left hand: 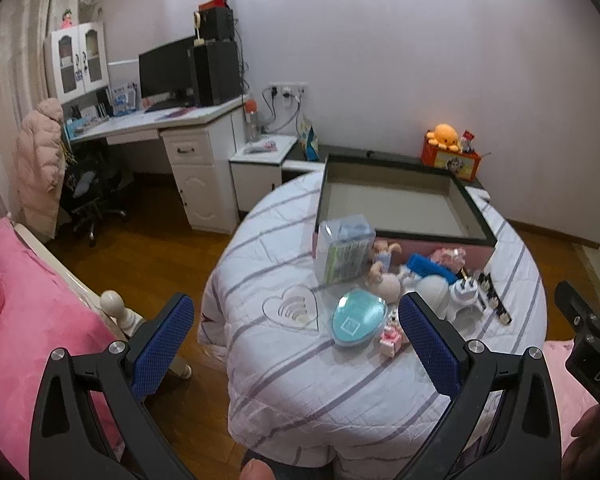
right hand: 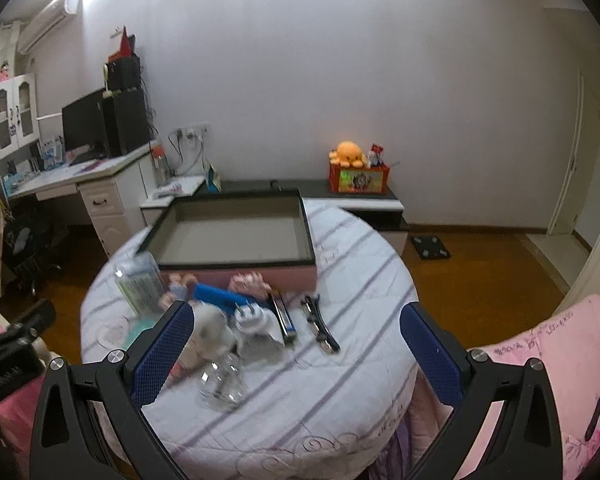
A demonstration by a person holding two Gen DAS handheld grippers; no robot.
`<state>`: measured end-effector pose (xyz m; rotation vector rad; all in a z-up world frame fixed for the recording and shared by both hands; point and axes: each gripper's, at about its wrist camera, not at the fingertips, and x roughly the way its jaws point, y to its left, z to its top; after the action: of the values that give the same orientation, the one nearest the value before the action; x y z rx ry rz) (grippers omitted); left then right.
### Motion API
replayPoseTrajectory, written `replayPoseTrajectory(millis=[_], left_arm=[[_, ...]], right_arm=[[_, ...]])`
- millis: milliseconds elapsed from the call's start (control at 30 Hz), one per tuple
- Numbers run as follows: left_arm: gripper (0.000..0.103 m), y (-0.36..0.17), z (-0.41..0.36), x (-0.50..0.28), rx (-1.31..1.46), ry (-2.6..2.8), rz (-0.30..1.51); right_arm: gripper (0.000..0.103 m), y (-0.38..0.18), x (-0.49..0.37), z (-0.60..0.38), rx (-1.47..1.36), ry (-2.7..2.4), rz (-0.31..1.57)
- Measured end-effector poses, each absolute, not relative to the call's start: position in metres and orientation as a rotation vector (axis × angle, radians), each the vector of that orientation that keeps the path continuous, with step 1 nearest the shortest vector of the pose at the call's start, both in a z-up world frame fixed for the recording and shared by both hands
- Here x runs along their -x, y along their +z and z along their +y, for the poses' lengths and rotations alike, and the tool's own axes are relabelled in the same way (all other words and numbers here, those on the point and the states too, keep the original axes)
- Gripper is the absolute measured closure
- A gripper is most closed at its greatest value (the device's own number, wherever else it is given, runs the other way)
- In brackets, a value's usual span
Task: Organize rigid objects
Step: 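Grasp the teal oval case with the left tool while the right tool grasps the glass bottle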
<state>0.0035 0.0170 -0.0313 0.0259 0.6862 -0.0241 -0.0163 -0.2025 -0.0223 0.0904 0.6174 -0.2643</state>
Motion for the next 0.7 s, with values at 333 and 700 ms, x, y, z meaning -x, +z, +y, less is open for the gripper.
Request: replayPoseTrajectory(millis=[333, 700], left_arm=[[0.0, -0.071, 0.019, -0.018, -0.03, -0.045, 0.772], [0.0, -0.115, 0.01, -0.052, -0.074, -0.071, 0.859]], right_arm=[[0.0, -0.064, 0.006, -0.209, -0.08, -0.236, 0.71], [0.0, -0.104, -0.02, -0.19, -0.071, -0.145, 0.806]])
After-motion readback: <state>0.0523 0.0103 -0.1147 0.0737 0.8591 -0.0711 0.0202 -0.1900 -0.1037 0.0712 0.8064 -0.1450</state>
